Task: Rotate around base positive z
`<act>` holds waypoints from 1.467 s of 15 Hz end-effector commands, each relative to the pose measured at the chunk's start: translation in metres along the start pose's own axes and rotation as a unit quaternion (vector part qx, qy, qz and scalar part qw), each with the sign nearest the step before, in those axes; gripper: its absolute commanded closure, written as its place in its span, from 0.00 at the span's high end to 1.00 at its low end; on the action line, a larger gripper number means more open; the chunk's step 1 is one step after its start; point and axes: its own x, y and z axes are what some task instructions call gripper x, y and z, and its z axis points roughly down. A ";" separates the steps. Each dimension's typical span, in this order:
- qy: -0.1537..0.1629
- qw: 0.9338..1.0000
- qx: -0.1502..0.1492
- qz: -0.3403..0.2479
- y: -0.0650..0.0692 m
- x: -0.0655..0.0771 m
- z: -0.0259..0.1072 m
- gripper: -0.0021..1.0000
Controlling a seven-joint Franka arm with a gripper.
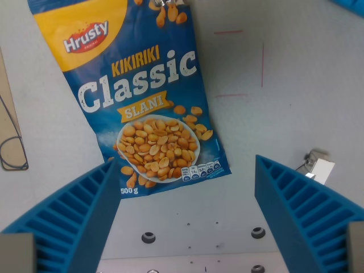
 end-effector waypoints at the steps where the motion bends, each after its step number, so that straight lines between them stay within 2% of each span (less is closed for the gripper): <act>1: 0.002 1.000 0.000 -0.007 0.000 0.000 -0.001 1.00; 11: 0.002 0.997 -0.001 -0.073 0.000 0.000 -0.001 1.00; 22: 0.002 0.989 -0.002 -0.146 0.000 0.000 -0.001 1.00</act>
